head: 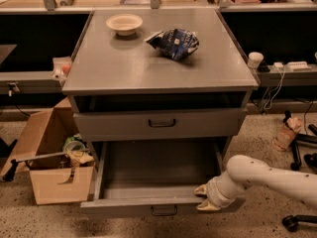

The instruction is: Open middle drawer

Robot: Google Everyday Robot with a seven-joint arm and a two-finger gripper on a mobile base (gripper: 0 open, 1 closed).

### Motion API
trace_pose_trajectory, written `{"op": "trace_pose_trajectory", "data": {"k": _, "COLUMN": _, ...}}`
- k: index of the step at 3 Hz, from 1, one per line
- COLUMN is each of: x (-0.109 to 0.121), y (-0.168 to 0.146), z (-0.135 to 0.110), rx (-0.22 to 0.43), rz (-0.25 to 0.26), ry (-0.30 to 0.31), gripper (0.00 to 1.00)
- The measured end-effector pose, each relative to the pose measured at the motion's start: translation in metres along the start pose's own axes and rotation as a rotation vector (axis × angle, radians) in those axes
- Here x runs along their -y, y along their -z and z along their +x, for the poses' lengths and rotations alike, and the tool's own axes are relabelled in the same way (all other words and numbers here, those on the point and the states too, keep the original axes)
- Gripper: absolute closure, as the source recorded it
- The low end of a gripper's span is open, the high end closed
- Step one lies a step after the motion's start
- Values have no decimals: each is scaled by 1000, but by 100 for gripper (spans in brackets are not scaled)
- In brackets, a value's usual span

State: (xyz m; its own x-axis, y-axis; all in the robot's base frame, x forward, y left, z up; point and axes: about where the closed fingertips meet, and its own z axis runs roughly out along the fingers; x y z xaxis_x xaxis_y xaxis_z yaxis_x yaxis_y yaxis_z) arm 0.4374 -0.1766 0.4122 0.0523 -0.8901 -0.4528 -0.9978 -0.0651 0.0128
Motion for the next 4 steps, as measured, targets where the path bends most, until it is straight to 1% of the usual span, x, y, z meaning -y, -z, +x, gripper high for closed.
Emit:
{"op": "trace_pose_trajectory", "data": {"k": 1, "x": -7, "y": -2, "z": 0, "rx": 16, "rz": -10, "ry": 0, "gripper": 100}}
{"op": "trace_pose_trajectory", "data": {"k": 2, "x": -7, "y": -2, "z": 0, "rx": 16, "rz": -10, "ry": 0, "gripper": 82}}
{"op": "trace_pose_trajectory", "data": {"k": 3, "x": -7, "y": -2, "z": 0, "rx": 16, "rz": -10, "ry": 0, "gripper": 51}}
{"op": "trace_pose_trajectory", "data": {"k": 4, "x": -7, "y": -2, "z": 0, "rx": 16, "rz": -10, "ry": 0, "gripper": 28}}
